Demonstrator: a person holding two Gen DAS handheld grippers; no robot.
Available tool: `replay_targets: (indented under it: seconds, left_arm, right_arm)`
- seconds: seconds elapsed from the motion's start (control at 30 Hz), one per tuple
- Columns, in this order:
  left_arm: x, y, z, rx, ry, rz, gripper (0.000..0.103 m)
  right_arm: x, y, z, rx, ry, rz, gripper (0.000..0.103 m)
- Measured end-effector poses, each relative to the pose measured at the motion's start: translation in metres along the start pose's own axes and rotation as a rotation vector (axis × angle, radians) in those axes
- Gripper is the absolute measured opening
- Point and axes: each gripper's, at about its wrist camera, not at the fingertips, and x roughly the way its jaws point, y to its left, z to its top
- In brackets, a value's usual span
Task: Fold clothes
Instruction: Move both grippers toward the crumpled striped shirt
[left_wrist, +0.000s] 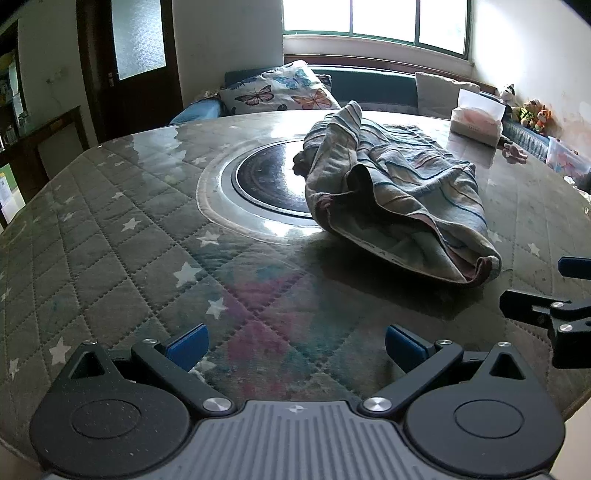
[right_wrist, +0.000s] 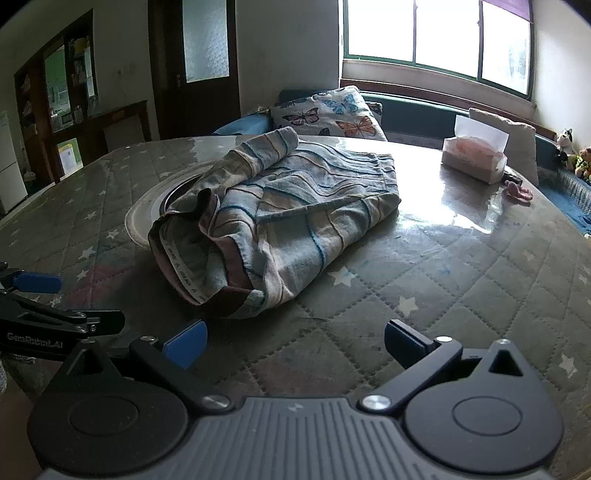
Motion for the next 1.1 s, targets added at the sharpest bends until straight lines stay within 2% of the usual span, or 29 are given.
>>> replay_targets:
  seconds: [1.1]
  left_arm:
    - [0.011, -0.001, 0.015, 0.020, 0.003, -0.001, 0.103]
  right_arm:
    - [0.011, 0.005, 0.009, -0.027, 0.033, 0.001, 0.103]
